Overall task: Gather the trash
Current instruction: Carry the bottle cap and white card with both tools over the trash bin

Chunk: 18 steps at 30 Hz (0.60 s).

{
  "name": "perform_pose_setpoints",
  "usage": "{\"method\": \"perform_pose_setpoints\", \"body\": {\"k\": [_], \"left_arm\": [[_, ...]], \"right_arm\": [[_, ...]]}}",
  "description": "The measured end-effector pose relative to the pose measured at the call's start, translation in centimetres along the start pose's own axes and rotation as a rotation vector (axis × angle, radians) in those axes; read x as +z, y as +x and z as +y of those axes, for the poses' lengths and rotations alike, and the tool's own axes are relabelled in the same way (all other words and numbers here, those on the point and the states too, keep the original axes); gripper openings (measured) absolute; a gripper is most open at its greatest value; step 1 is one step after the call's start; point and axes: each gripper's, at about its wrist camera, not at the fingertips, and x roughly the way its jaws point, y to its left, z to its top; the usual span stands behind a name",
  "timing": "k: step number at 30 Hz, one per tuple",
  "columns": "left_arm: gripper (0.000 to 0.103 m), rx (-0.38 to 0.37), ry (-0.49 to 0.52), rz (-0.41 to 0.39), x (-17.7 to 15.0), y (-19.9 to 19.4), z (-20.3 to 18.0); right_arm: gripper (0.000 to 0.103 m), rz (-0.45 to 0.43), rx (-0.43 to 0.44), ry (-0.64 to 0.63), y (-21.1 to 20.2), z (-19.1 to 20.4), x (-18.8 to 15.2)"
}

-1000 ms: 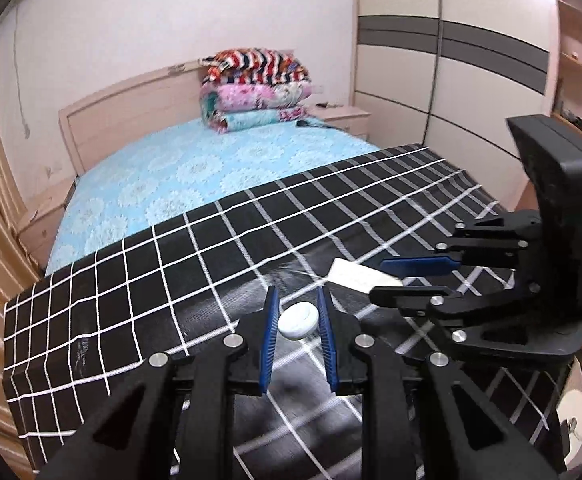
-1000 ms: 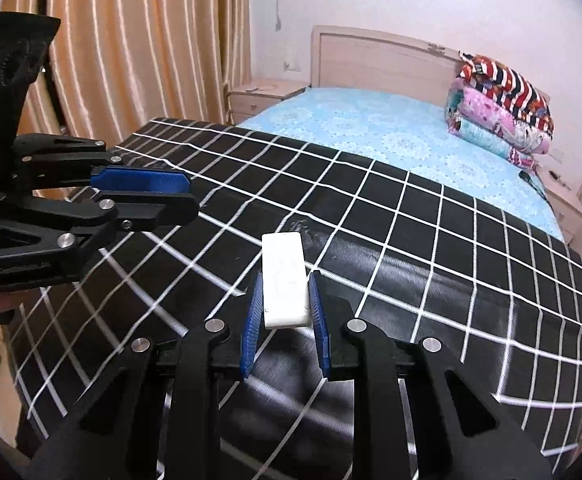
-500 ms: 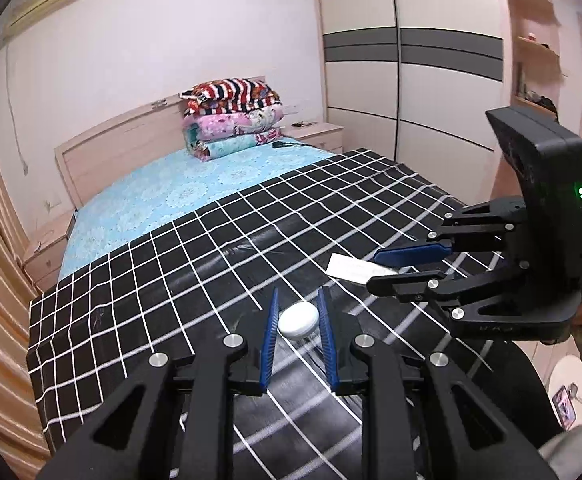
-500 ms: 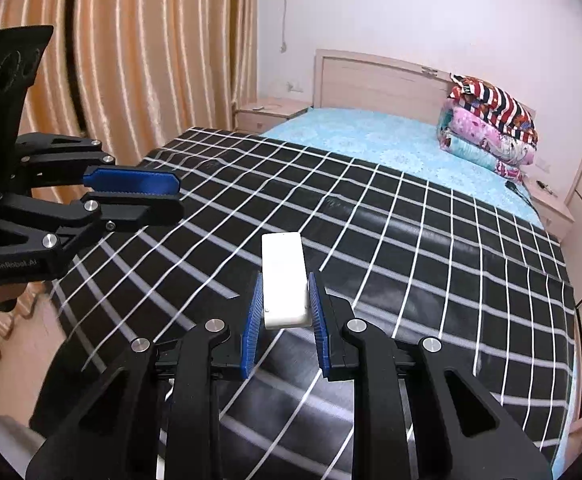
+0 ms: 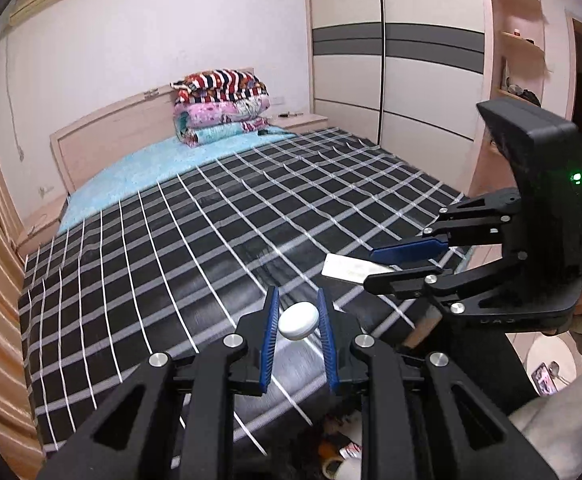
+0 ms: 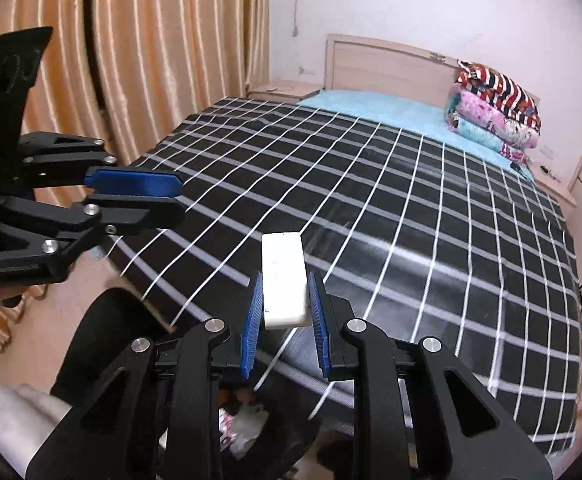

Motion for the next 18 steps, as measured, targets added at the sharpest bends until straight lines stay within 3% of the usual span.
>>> {"method": "perform_pose_setpoints", "body": {"k": [10,18], "left_arm": [[0.019,-0.069,-0.060,0.095,-6.3,0.8,-2.9],[0.019,-0.105,-0.113,0.238,-11.4,3.7,-4.4]], "right_arm": [[0.024,0.106,0.078,0.010,0.1,3.3,-6.3],[0.024,0.234,0.102,0.033,2.6,4.0,-11.2]]}}
